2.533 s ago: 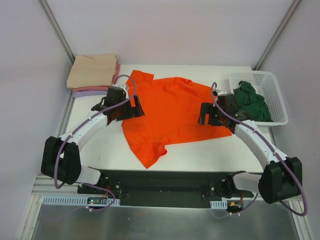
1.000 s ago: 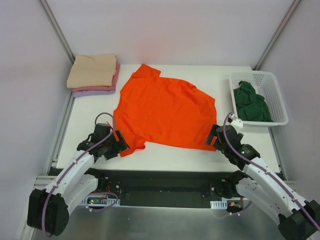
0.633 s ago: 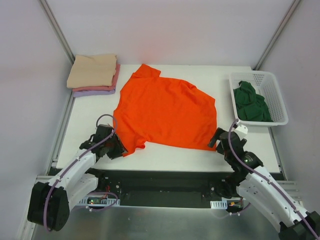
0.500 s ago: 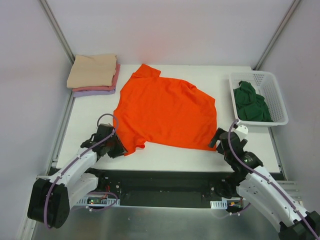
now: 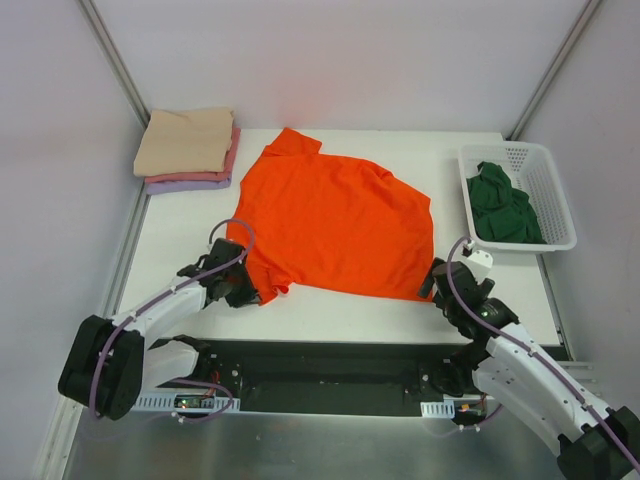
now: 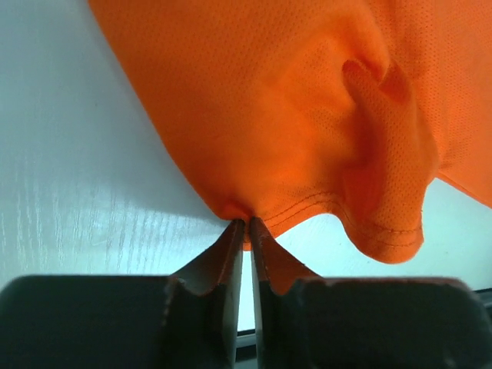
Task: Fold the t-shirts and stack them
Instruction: Flatten out the tshirt
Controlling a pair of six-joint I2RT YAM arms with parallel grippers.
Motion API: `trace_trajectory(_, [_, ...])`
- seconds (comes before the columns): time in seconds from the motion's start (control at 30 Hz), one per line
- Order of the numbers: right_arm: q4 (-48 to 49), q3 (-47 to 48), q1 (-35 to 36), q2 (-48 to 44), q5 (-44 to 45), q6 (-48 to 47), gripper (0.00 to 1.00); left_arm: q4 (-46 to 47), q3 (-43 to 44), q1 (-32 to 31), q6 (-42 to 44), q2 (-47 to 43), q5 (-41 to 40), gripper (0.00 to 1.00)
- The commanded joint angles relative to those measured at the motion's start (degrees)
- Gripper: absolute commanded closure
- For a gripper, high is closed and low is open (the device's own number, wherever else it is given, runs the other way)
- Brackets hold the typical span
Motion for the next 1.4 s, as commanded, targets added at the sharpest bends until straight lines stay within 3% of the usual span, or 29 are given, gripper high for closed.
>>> trace_trajectory(0.0, [-2.11,0.70,-0.07,-0.54,2.64,0.00,0.04,-3.82,0.16,-1.98,0.77,4.91,-7.49,1.00])
trace_trajectory(0.2, [-2.28,0.09,-0.07,-1.77,3.43,-0.70,0.04,-4.43,2.62,-3.92,0.76,3.69,-8.11,1.00])
trace_trajectory(0.4, [-2.20,0.09,-0.07,-1.16,-2.36,-0.71,0.04,-4.52,3.50,-4.10,1.21,-8.60,-11.79,1.00])
trace_trajectory(0.6, [-1.14,1.84,-0.24,5.42,-6.85,1.49,0.04,-4.43,4.91,-4.10,3.66,-19.51,-12.86,1.00])
trace_trajectory(0.8, [0.61,4.56,-1.73,14.74,-6.23,3.43,0.01,-4.26,3.50,-4.01,-1.34,-21.63,-13.03,1.00])
trace_trajectory(1.13, [8.43,5.19,-3.75,20.72,-10.36,3.07,0.20,-4.26,0.78,-4.01,-4.59,-25.49,-15.84,1.00])
trace_trajectory(1.37, [10.19,5.18,-4.81,25.64,-12.03,2.90,0.34,-4.26,0.95,-4.01,-1.87,-25.59,-15.67,1.00])
